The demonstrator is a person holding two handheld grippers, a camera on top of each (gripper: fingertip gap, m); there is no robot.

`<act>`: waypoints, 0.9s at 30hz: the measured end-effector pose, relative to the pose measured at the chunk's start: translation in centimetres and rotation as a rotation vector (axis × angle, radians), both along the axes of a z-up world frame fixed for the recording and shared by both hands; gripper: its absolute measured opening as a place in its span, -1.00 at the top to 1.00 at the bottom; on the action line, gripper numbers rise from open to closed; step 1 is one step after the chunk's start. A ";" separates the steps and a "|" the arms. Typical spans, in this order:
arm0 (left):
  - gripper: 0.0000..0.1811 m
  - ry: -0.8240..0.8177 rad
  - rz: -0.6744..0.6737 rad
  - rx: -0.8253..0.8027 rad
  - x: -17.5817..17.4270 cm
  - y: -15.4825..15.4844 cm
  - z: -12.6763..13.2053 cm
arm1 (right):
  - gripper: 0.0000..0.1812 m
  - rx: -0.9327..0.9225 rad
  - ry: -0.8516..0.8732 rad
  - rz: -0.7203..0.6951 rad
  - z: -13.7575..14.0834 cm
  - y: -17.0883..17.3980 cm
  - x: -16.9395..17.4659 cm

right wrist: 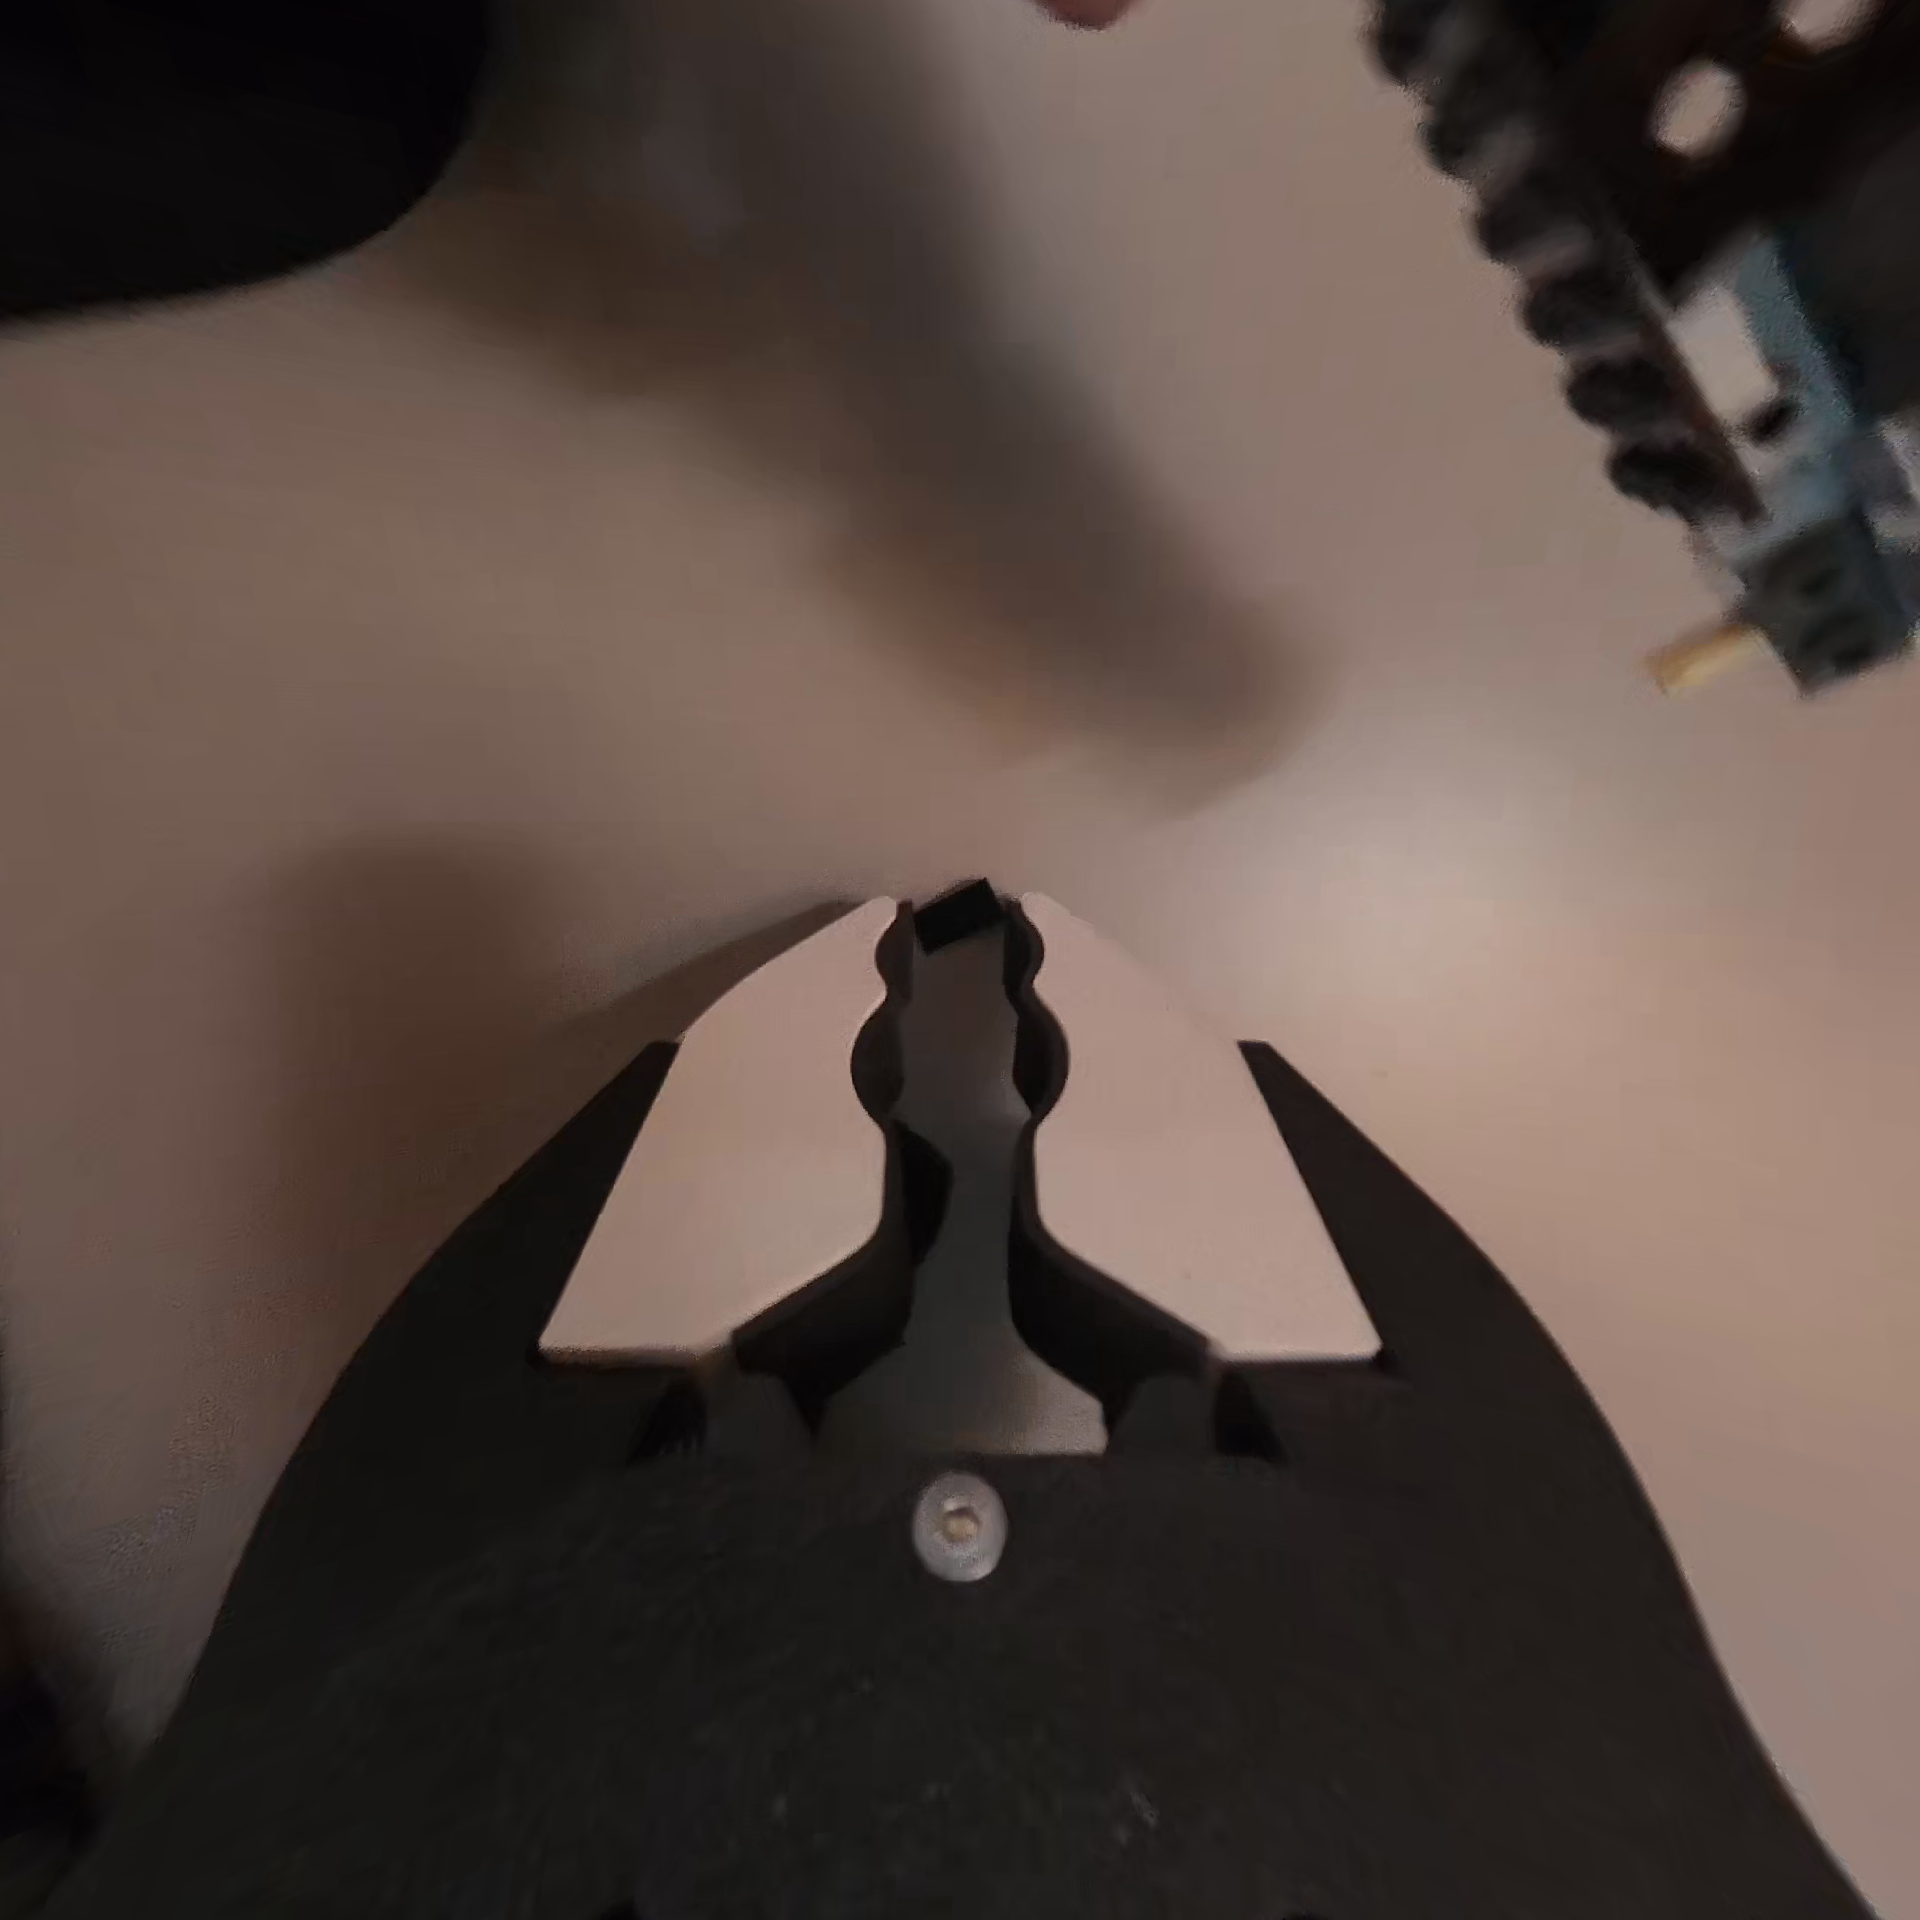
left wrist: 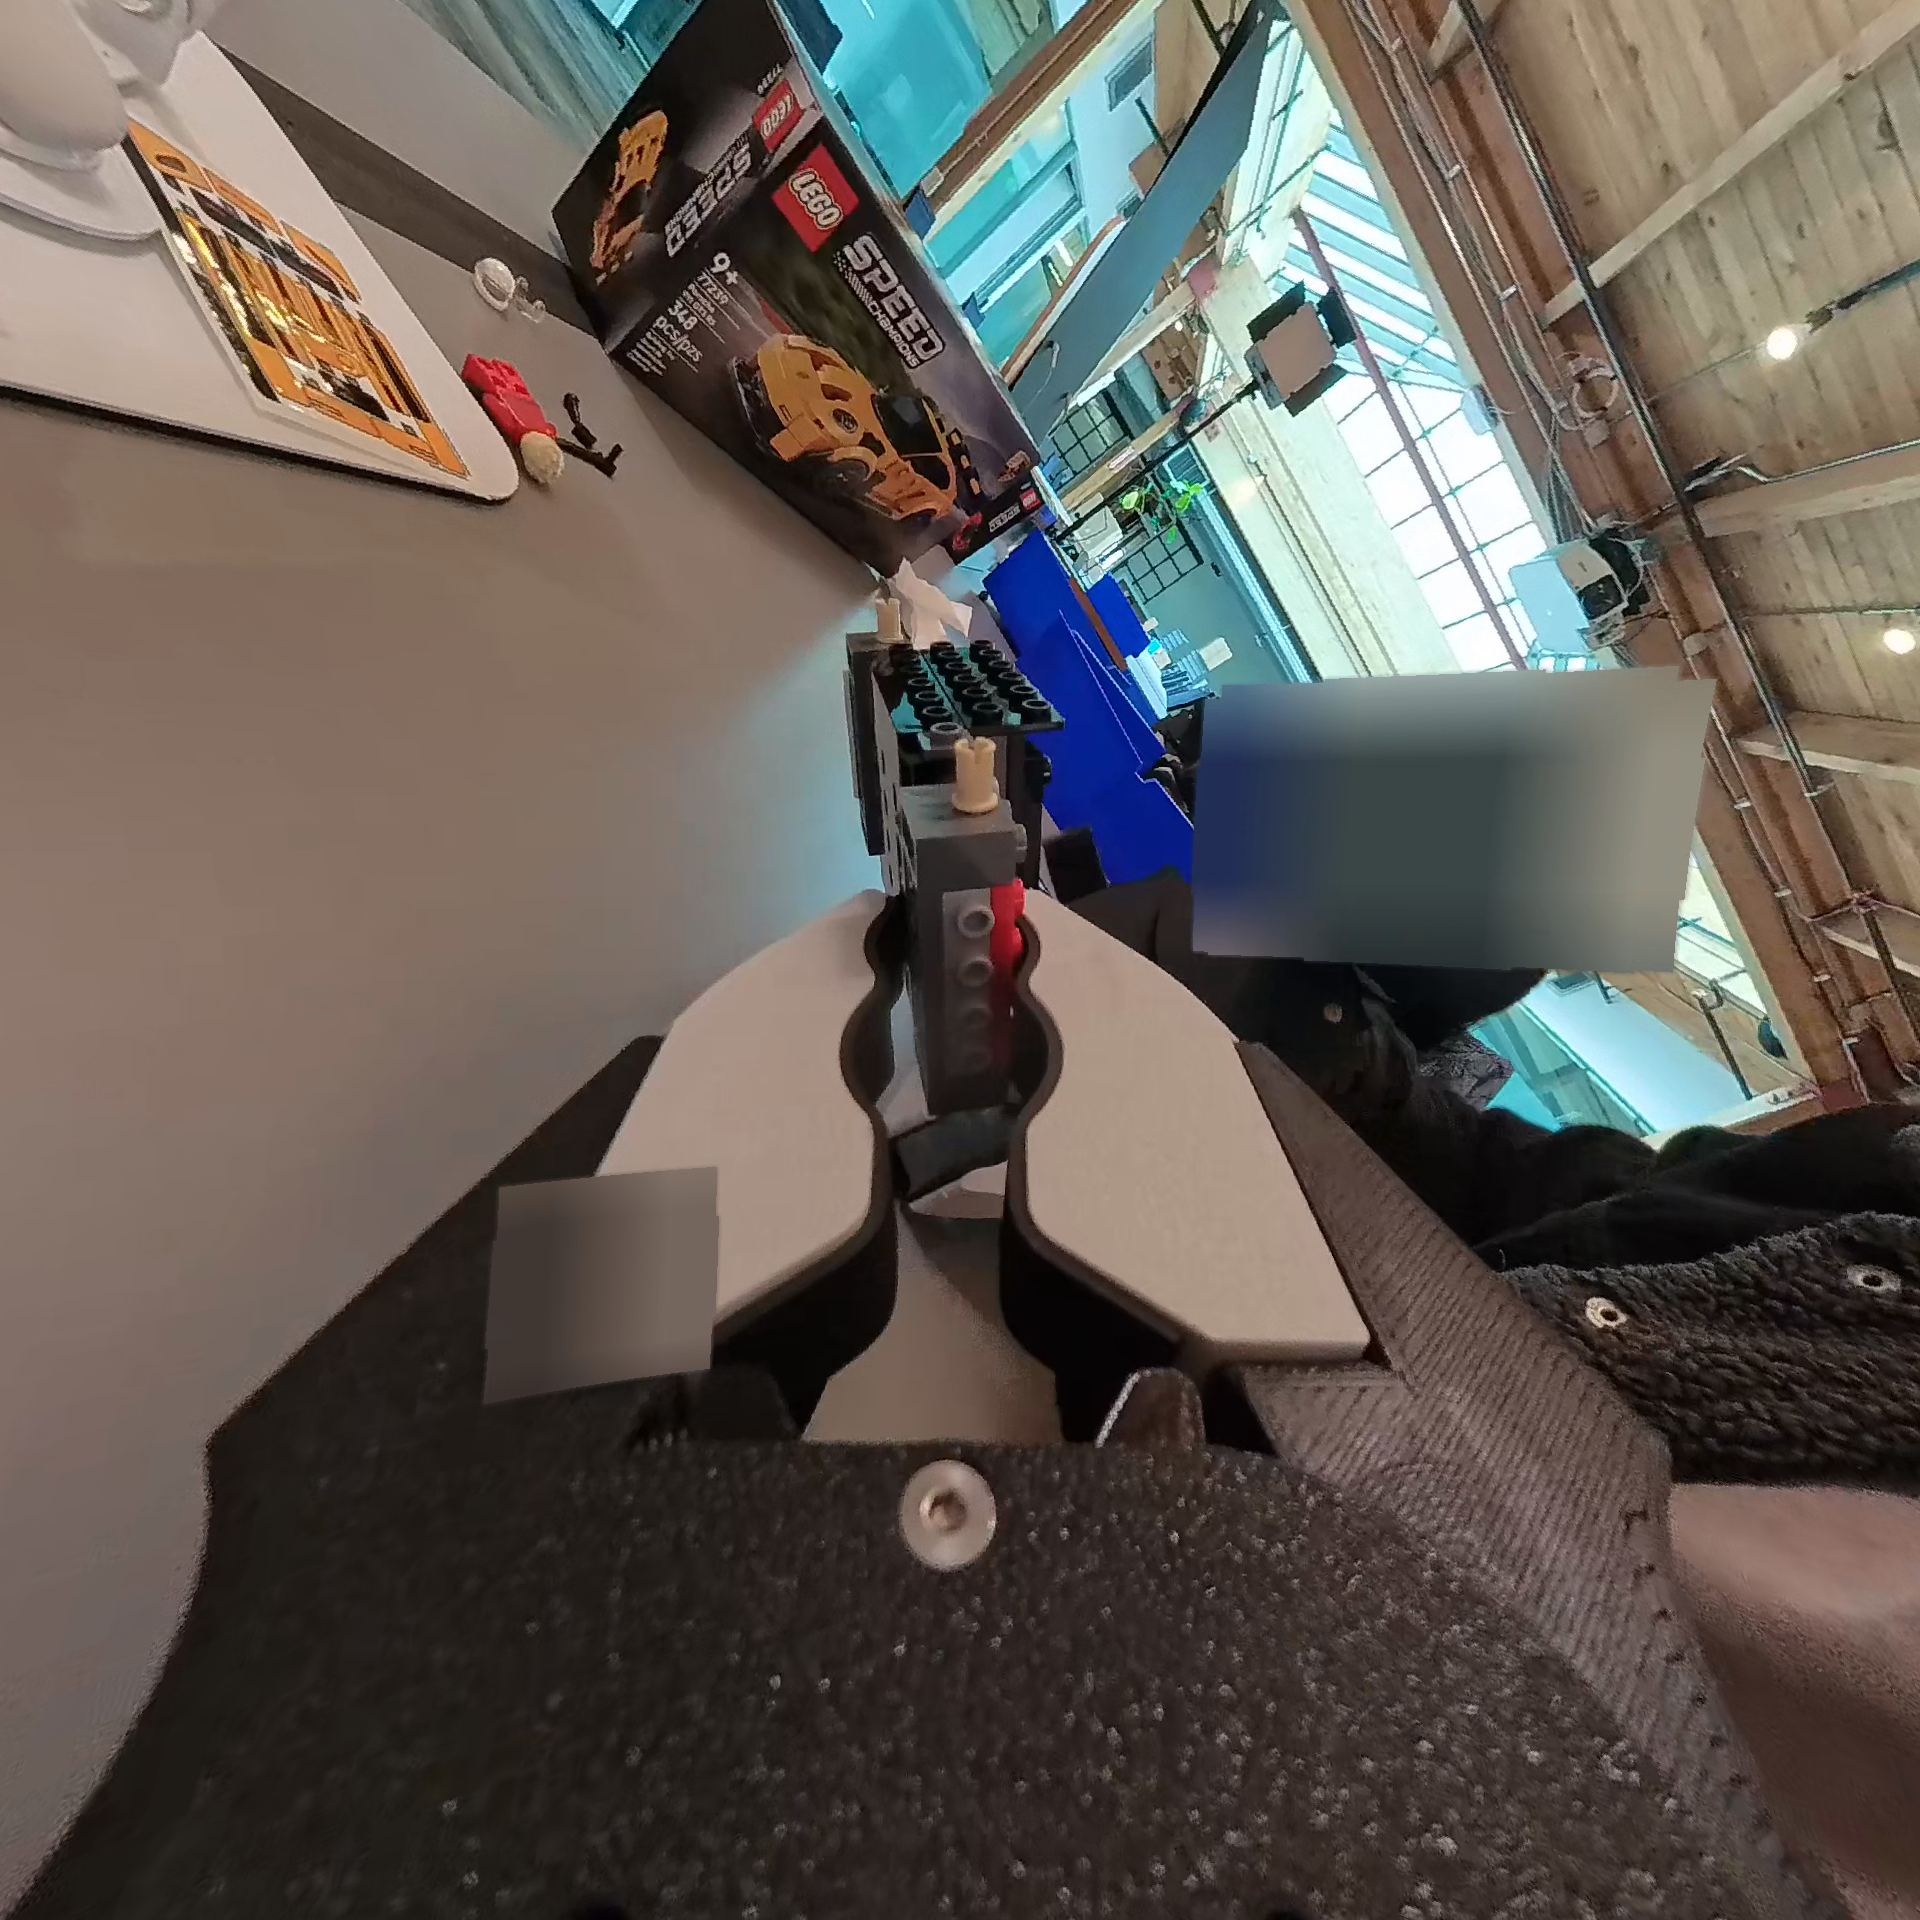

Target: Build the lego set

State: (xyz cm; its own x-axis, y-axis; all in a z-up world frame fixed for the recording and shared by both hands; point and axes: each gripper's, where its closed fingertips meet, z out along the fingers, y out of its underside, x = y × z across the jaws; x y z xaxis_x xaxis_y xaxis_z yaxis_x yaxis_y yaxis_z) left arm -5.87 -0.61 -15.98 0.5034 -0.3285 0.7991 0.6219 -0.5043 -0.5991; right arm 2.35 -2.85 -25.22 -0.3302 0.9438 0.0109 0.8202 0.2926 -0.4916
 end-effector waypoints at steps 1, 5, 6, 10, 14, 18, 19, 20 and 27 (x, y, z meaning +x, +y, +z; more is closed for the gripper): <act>0.81 0.000 -0.001 0.000 0.0 0.0 0.0 | 0.82 0.022 -0.008 0.103 0.0 0.0 0.3; 0.81 -0.005 -0.008 -0.005 0.1 0.0 -0.1 | 0.82 0.052 -0.031 0.473 0.0 0.1 1.5; 0.81 -0.009 -0.012 -0.007 0.1 0.0 -0.1 | 0.82 0.033 -0.045 0.508 0.0 0.0 1.6; 0.81 -0.016 -0.016 -0.009 0.1 0.0 -0.1 | 0.75 0.019 -0.077 0.461 0.3 0.7 1.5; 0.81 -0.029 -0.021 -0.012 0.2 0.0 -0.2 | 0.71 -0.056 -0.030 0.286 0.8 0.3 1.4; 0.81 -0.031 -0.021 -0.019 0.2 0.0 -0.3 | 0.78 -0.095 -0.032 0.018 0.4 1.1 1.5; 0.81 -0.030 -0.020 -0.019 0.2 0.0 -0.3 | 0.80 -0.130 -0.017 -0.035 0.5 1.0 1.4; 0.81 -0.029 -0.018 -0.019 0.2 0.0 -0.3 | 0.83 -0.147 -0.009 -0.082 0.4 1.0 1.3; 0.81 -0.039 -0.017 -0.047 0.1 0.1 -0.8 | 0.90 -0.125 0.009 -0.133 -0.1 1.1 0.9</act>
State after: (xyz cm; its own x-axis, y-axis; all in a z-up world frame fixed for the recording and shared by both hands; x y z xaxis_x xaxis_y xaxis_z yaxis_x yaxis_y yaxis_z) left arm -5.73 -0.55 -16.77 0.4663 -0.2980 0.8329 0.6356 -0.5419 -0.5498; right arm 3.22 -1.77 -25.31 -0.2032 0.9733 -0.1071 0.8427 0.1182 -0.5252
